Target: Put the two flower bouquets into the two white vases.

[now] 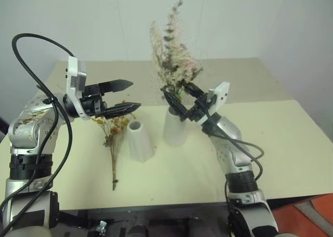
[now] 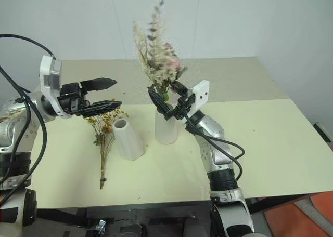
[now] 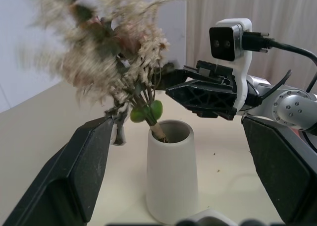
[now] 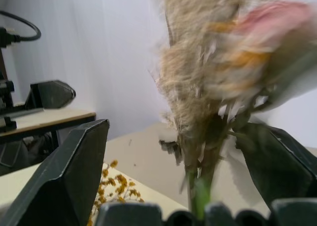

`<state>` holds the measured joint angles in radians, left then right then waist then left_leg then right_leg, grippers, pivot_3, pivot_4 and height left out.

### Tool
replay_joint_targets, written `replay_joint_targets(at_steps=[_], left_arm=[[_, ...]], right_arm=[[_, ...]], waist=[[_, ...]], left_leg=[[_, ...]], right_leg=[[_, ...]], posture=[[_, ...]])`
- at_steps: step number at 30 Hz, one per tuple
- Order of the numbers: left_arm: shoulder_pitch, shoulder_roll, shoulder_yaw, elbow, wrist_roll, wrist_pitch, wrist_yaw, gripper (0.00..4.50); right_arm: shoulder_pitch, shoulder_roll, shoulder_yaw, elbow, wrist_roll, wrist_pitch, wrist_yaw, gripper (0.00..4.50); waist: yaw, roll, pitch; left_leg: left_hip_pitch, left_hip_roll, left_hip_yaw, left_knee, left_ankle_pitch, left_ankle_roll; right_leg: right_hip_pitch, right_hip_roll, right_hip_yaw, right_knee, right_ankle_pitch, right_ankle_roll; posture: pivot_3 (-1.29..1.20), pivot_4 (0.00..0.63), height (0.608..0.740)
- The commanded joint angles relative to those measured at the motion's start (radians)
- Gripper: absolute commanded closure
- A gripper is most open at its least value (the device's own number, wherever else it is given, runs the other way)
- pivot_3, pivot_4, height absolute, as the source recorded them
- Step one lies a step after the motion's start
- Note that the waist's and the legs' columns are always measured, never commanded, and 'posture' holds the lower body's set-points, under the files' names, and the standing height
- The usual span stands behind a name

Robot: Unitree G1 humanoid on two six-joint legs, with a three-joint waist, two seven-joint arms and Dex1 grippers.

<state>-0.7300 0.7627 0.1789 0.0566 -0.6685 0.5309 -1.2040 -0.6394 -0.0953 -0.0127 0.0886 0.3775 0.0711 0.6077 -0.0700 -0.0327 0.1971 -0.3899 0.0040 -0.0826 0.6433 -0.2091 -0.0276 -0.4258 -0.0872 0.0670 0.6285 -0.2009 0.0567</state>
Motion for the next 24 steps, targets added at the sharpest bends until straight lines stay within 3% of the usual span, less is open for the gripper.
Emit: replay_joint_targets(at_steps=[1,6,14,20,24], left_arm=[[-0.019,0.013,0.016,-0.009,-0.004,-0.005,-0.002,0.0],[-0.022,0.012,0.012,-0.006,0.0,-0.009,-0.005,0.0],[0.093,0.087,0.069,-0.083,0.002,0.031,0.05,0.0],[0.219,0.181,0.052,-0.192,0.085,0.166,0.226,0.0],[0.253,0.239,0.068,-0.271,0.069,0.372,0.333,0.0]], right_arm=[[0.011,-0.012,-0.001,-0.059,-0.01,-0.033,-0.005,0.01],[0.056,-0.077,-0.018,-0.127,0.008,0.015,0.01,0.01],[0.156,-0.4,-0.08,-0.321,0.151,0.287,0.17,0.01],[0.126,-0.627,-0.142,-0.33,0.291,0.445,0.353,0.01],[0.1,-0.718,-0.146,-0.285,0.323,0.461,0.482,0.01]], waist=[[0.0,0.0,0.0],[0.0,0.0,0.0],[-0.001,0.0,0.0],[0.001,0.0,0.0],[0.004,-0.001,0.0]], left_leg=[[0.0,0.0,0.0,0.0,0.0,0.0],[0.0,0.0,0.0,0.0,0.0,0.0],[0.0,0.0,0.0,0.0,0.0,0.0],[0.001,0.001,0.0,0.0,0.0,0.0],[0.0,0.001,0.0,0.0,0.0,0.0]], right_leg=[[0.0,0.0,0.0,0.0,0.0,0.0],[0.0,0.0,0.0,0.0,0.0,0.0],[0.0,0.0,0.0,-0.001,0.0,0.0],[0.002,0.0,0.0,-0.002,-0.005,0.008],[0.002,0.0,0.0,-0.003,-0.006,0.009]], posture=[[0.0,0.15,0.74],[0.0,0.15,0.74],[0.0,0.15,0.74],[0.0,0.15,0.74],[0.0,0.15,0.74]])
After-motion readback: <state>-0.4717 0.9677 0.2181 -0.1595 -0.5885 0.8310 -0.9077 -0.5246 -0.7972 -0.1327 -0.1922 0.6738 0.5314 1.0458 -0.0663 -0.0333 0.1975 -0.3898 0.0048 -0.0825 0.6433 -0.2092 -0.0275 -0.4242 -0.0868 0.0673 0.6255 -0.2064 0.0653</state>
